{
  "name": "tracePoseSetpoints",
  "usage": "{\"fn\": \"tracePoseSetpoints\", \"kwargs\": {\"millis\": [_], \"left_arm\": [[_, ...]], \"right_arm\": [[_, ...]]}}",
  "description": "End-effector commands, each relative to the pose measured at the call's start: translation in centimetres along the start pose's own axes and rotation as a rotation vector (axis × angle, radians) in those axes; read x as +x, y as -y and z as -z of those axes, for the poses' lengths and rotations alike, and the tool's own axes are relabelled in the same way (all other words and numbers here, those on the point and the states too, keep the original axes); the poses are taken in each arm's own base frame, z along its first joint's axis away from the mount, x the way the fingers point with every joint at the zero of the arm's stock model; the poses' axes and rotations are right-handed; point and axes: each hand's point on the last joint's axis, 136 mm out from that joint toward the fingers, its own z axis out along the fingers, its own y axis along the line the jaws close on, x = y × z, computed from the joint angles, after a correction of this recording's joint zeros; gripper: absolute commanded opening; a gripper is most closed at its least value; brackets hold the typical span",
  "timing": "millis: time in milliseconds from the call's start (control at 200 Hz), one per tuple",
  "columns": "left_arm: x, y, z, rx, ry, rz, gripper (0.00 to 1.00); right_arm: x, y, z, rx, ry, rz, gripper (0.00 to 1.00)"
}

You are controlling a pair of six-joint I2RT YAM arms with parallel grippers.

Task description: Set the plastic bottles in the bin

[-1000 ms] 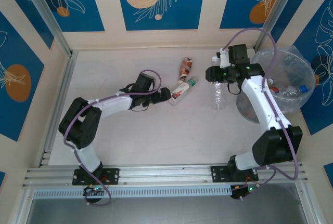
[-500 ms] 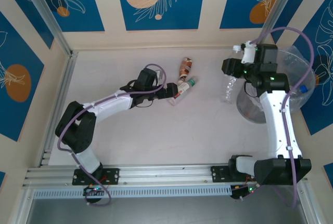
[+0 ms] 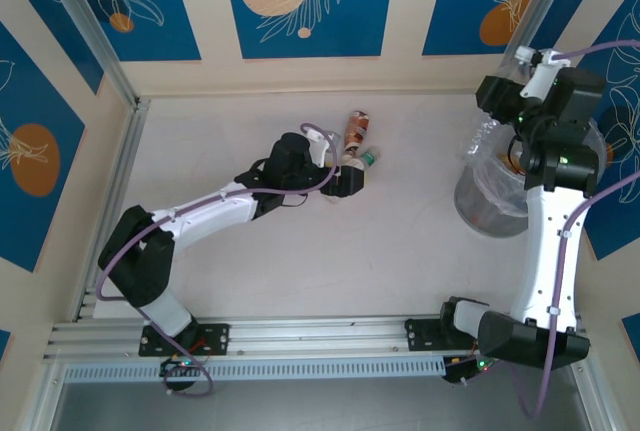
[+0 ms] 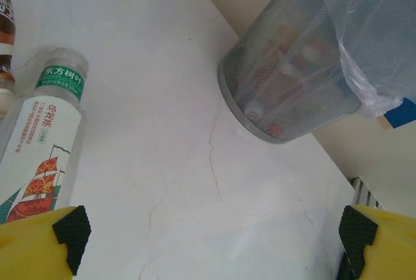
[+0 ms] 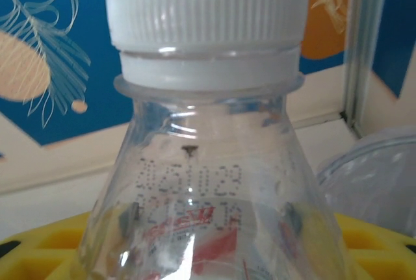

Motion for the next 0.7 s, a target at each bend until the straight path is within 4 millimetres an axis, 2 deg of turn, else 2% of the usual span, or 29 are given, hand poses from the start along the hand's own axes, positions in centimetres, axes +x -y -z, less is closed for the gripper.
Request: {"fn": "tracePoseSetpoints", "kwargs": {"millis": [0,225,430,500,695], "left_arm": [[-1.0,1.3,0.3,0.039,0.017,-0.051,0.99],[-0.7,1.2,0.0,0.043,0.011,-0.037,1.0],[-0.6,1.2,-0.3,0.052,0.004,-0.024,1.0],[-0.6,1.2,-0.3,0.05,0.004,-0.023,0.99],[-0.7,1.2,-0.6,0.047,0.003,-0.01,0.99]], "right_arm": [[-4.0,1.6,2.2,0.082,0.191,-0.037,0.58],[-5.2,6.0,3.8,0.213,0.374,-0.121,0.58],[-5.3,8.0,2.6,0.269,0.429,-0.057,0.58],[-5.4,8.2,1.9,0.277,0.427,0.008,0.59],[-4.4,6.3,0.1,0.292,0.346,0.311,0.59]]}}
